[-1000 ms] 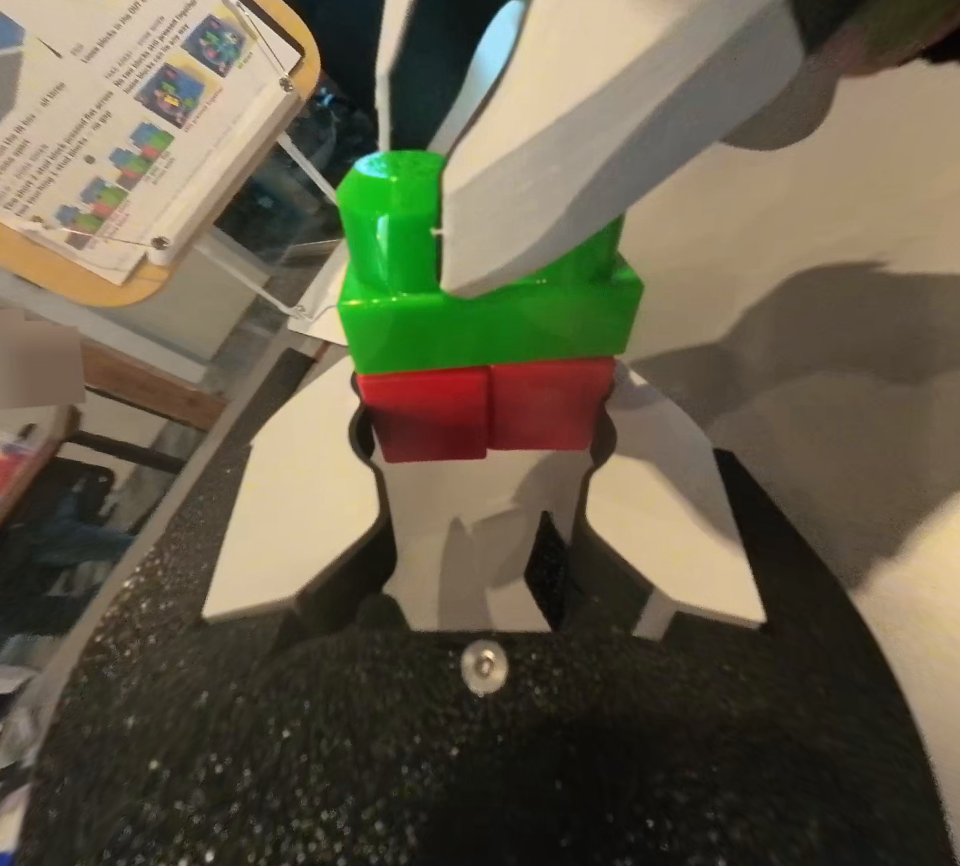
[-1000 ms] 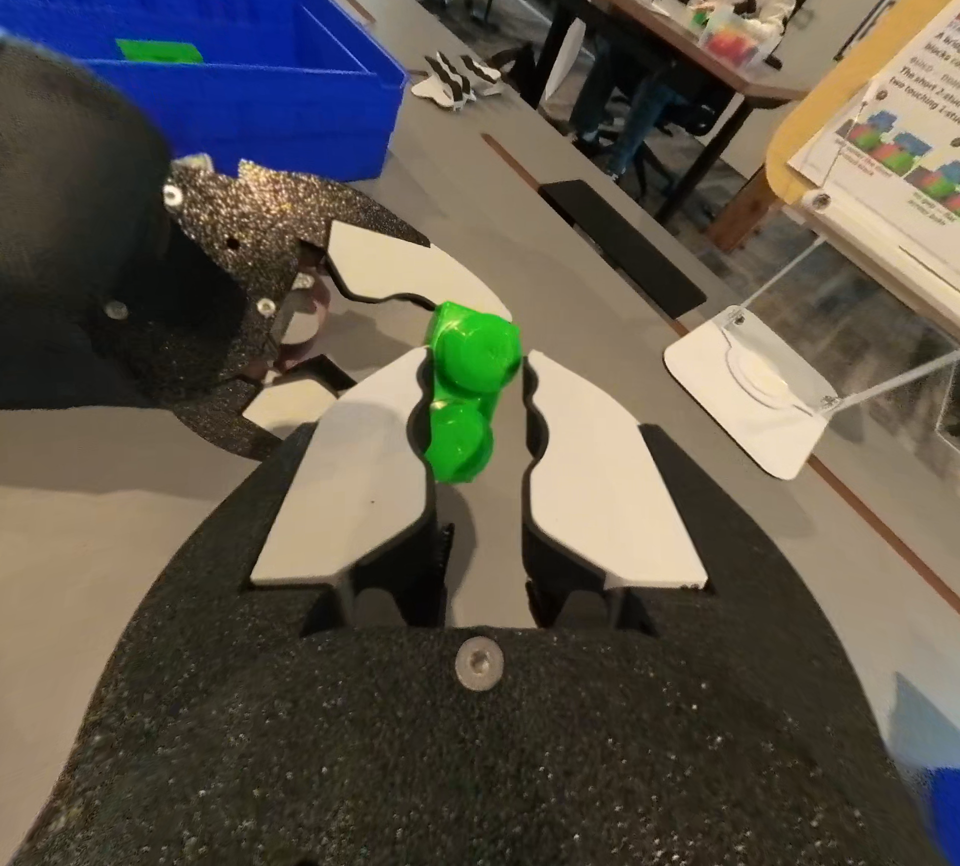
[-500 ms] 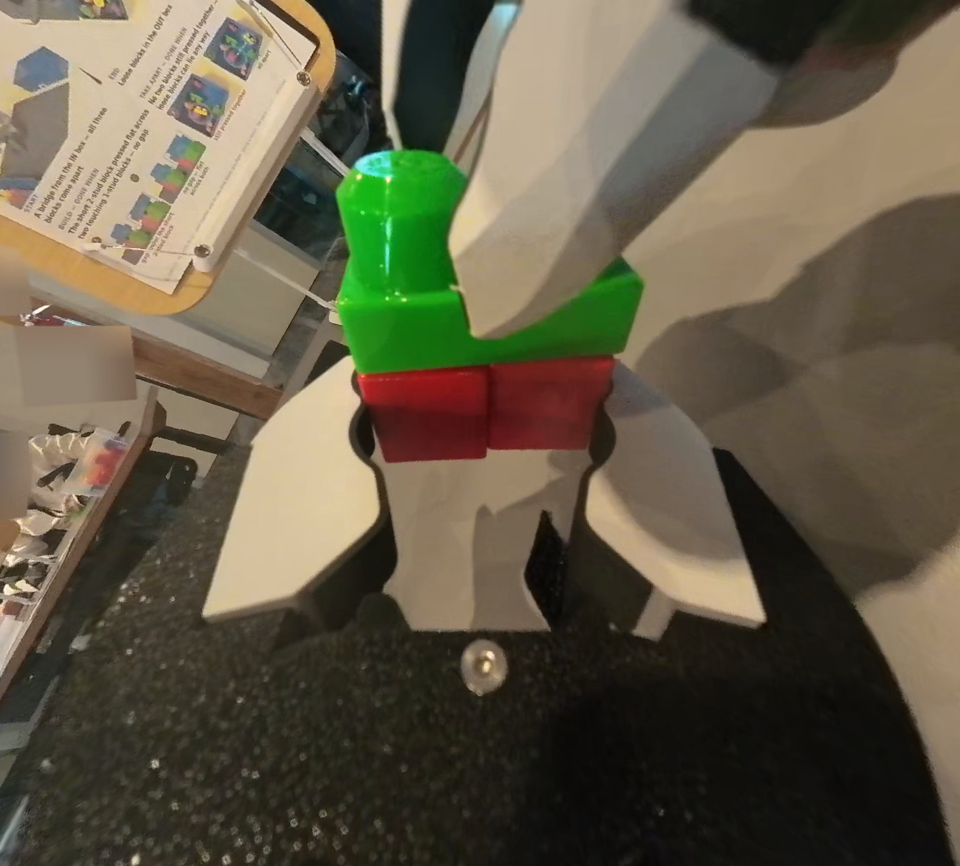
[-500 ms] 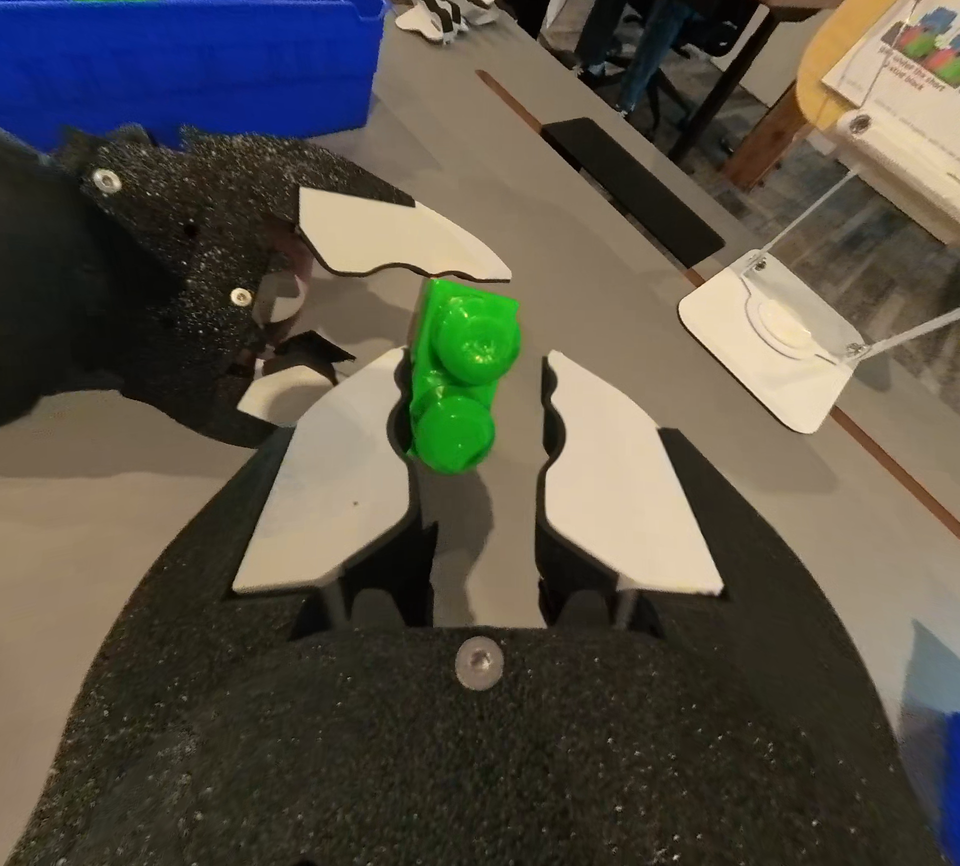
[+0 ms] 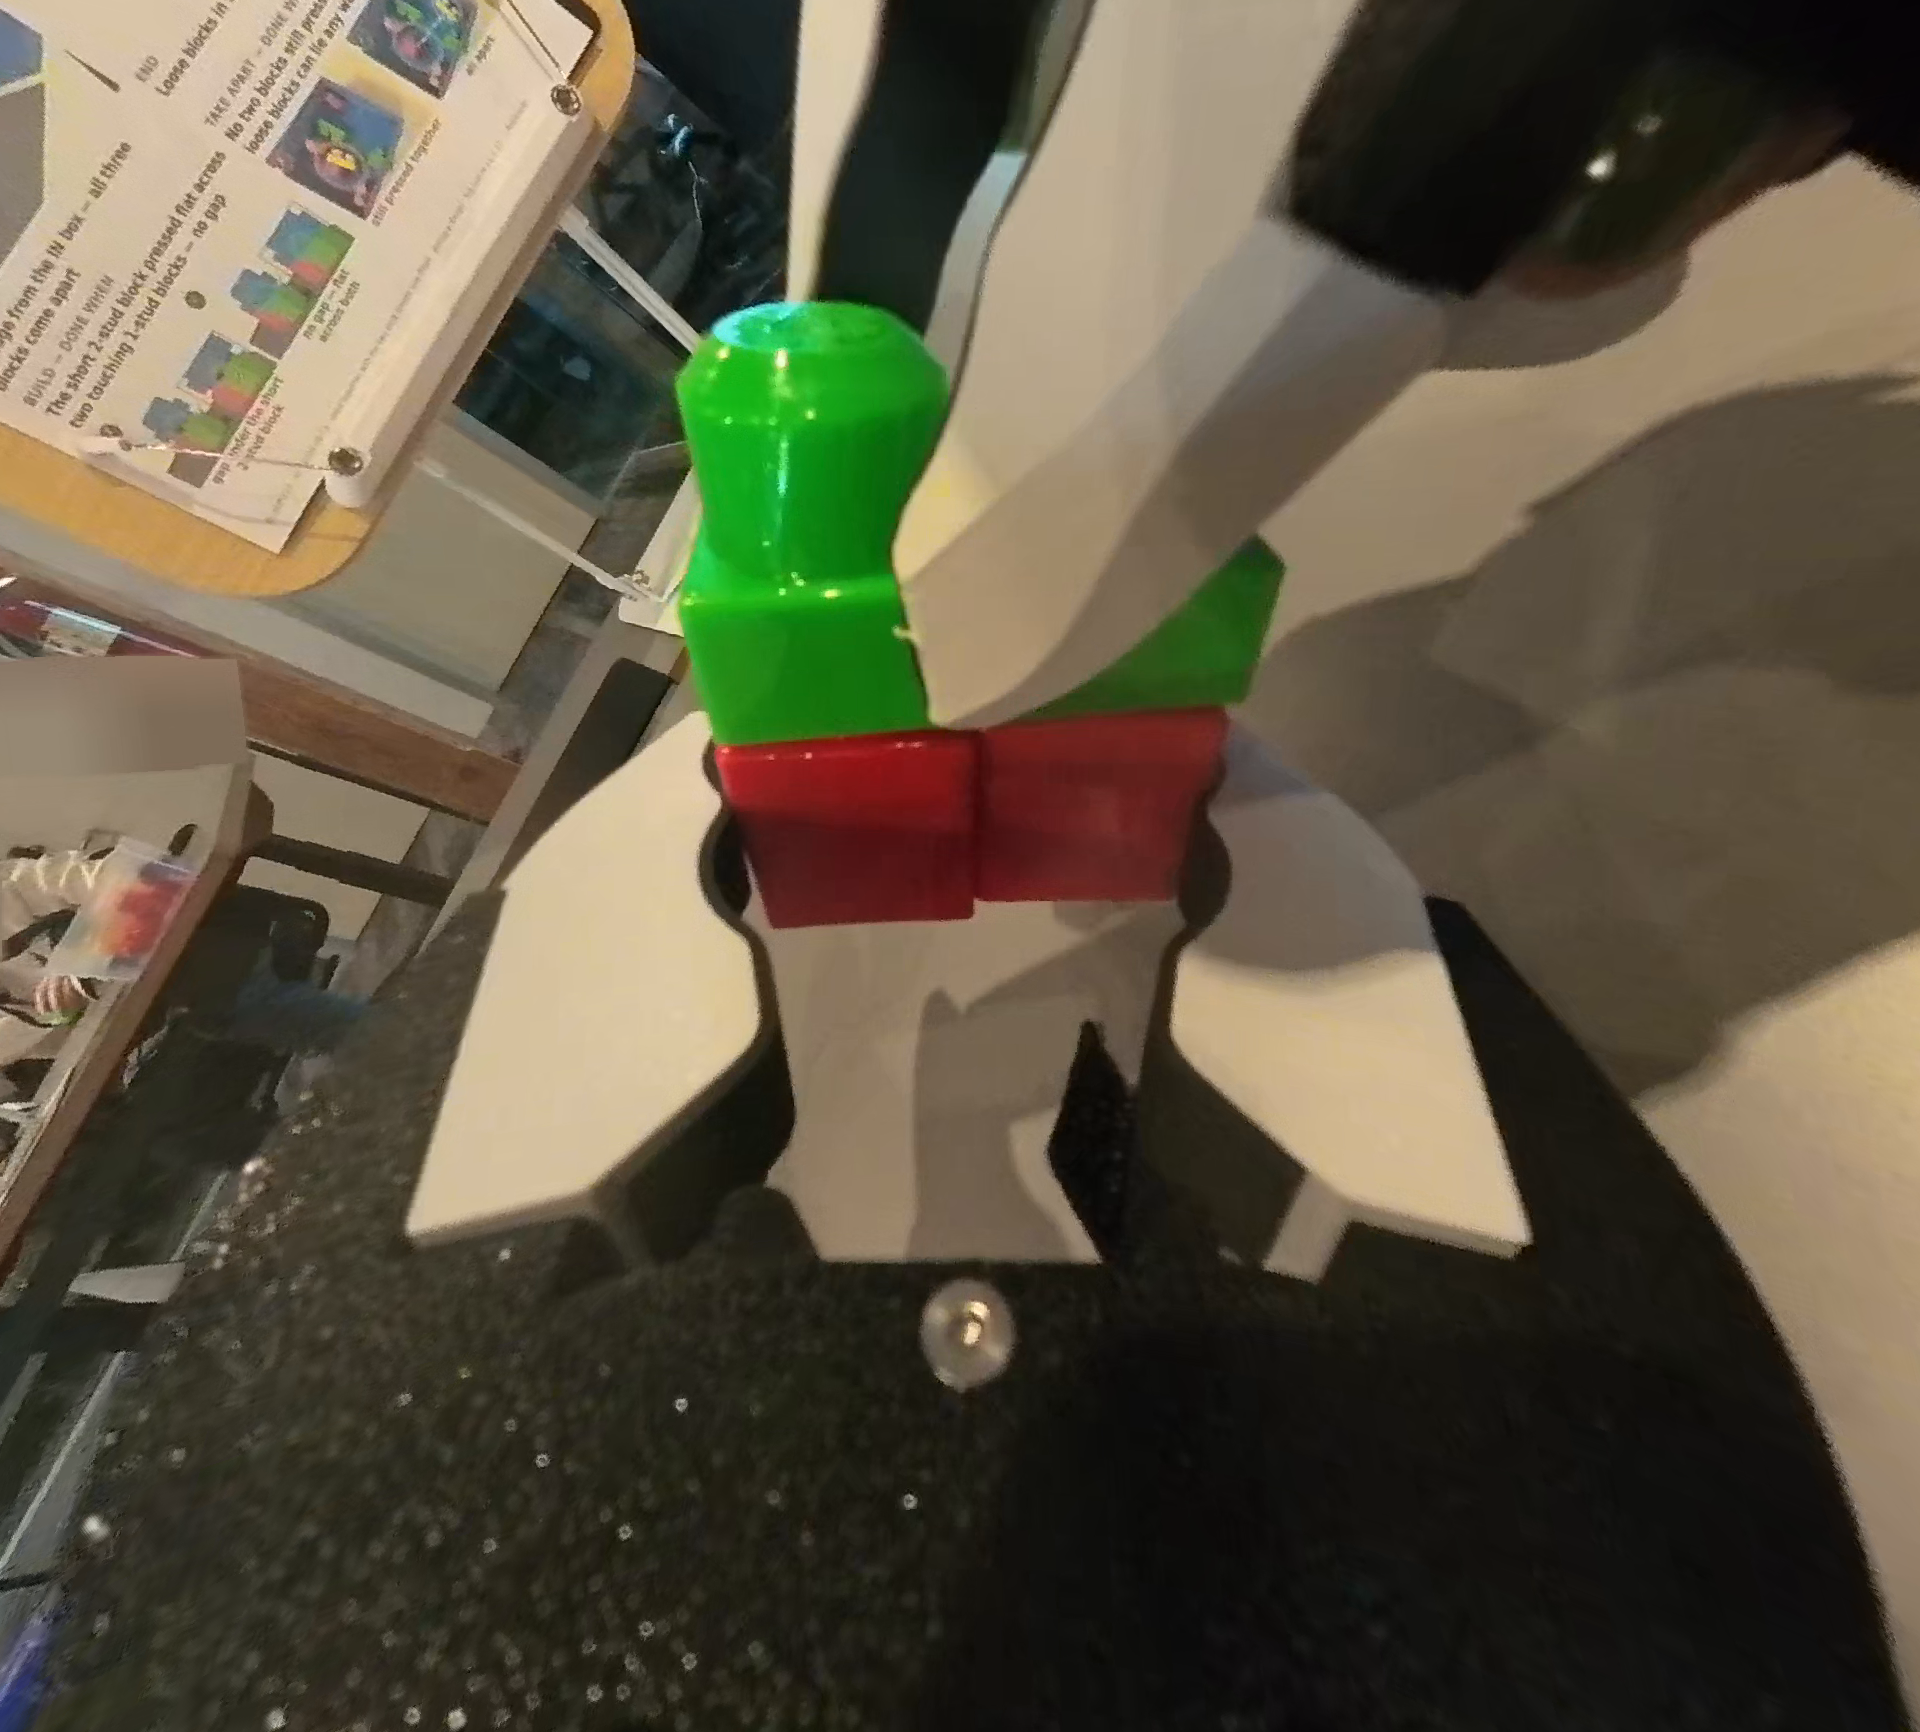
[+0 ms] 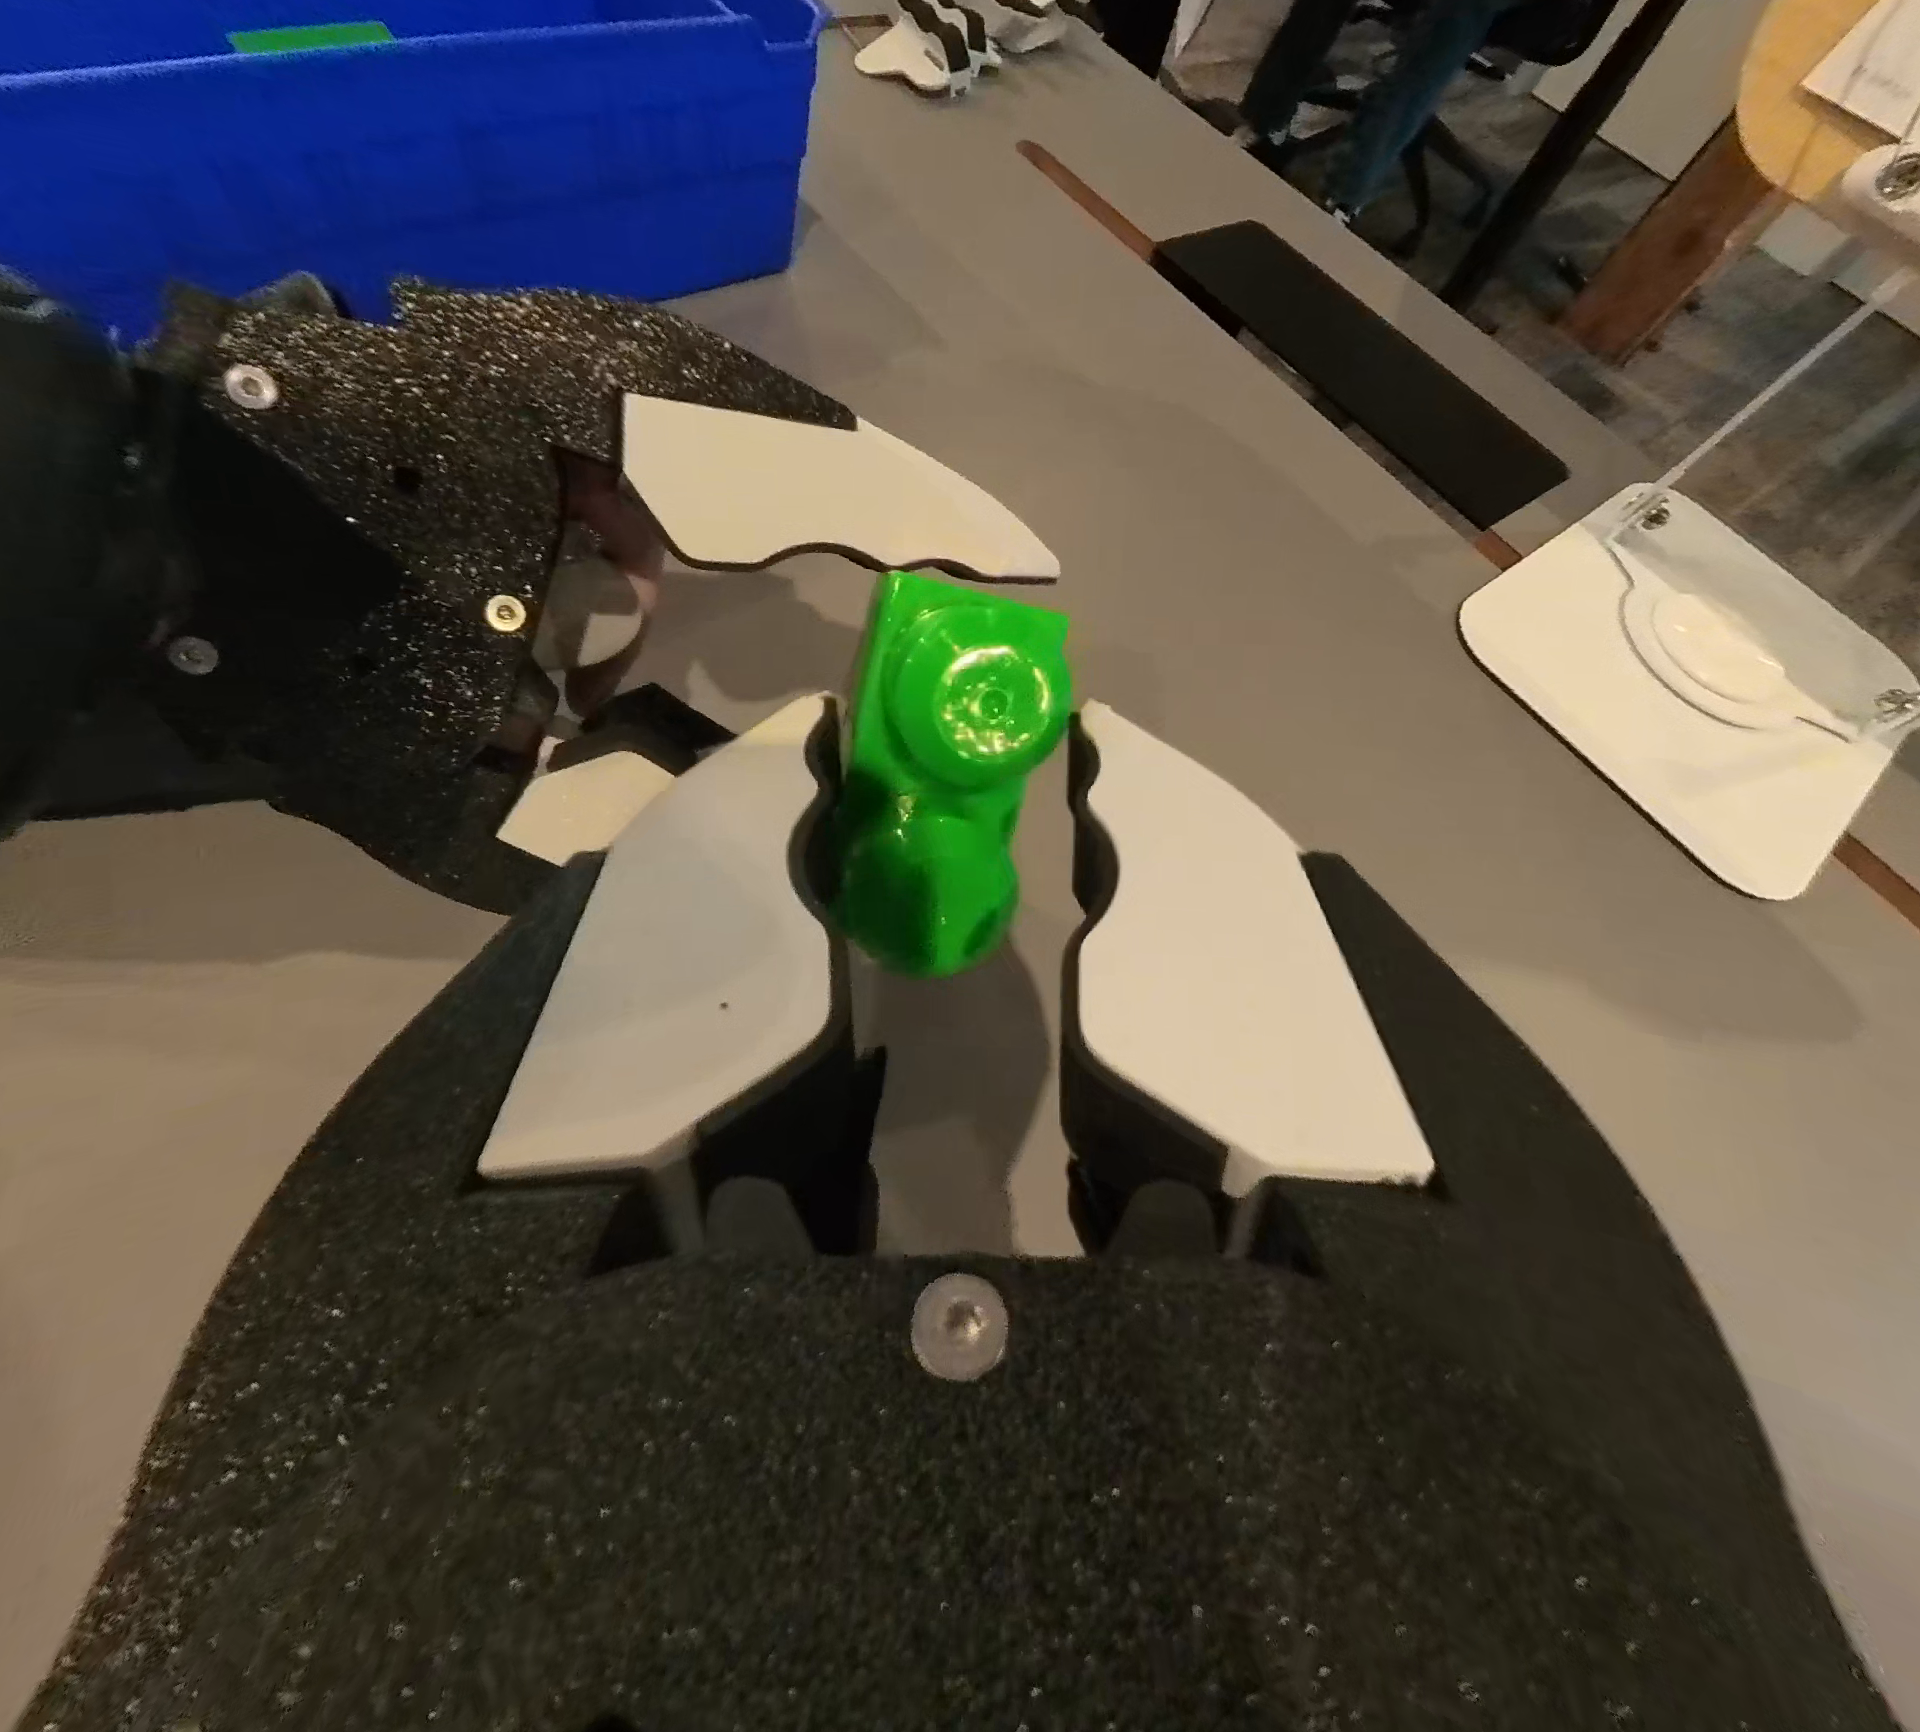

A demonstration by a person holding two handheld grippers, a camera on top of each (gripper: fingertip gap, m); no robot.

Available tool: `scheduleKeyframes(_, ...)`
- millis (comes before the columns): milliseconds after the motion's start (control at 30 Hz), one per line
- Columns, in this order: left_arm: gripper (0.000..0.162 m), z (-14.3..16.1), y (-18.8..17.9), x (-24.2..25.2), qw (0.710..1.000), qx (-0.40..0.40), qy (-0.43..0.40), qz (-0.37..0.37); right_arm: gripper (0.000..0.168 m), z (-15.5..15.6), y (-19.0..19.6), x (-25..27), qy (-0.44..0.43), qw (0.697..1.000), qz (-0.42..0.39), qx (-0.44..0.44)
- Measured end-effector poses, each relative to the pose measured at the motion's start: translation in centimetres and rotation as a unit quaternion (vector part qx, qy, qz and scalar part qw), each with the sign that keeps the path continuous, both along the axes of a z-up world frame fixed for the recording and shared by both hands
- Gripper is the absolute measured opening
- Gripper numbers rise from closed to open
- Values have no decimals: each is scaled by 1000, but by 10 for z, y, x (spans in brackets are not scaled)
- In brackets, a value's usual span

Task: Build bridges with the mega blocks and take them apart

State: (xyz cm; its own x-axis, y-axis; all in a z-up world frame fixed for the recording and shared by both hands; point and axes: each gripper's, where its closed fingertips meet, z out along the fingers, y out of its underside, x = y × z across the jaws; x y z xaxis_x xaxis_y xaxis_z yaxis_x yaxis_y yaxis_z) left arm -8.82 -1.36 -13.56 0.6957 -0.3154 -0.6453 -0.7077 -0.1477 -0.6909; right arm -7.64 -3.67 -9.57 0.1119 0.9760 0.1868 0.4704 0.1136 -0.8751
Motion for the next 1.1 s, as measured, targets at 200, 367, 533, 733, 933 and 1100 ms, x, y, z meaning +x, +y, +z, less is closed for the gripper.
scheduleKeyframes(200, 81, -1, 1, -1, 1000, -3, -7, 0, 40, -1, 1, -2, 2, 1000, -1, 1)
scheduleKeyframes(367, 81, -1, 1, -1, 1000, -2, -7, 1, 46, -2, 0, -3, 3, 1000, 4, -5)
scheduleKeyframes(533, 81, -1, 1, -3, 1000, -2, -8, 4, 65, -2, 2, -3, 2, 1000, 1, -4)
scheduleKeyframes(733, 81, -2, 1, -3, 1000, -4, -7, 3, 87, 2, 7, -2, 18, 1000, -11, 0)
scheduleKeyframes(933, 81, -3, 1, -3, 1000, -5, -8, 3, 82, 1, 5, -3, 24, 1000, -5, -6)
scheduleKeyframes(1100, 81, -2, 0, -1, 1000, -2, -9, 0, 67, -2, 3, -5, 24, 1000, 0, -20)
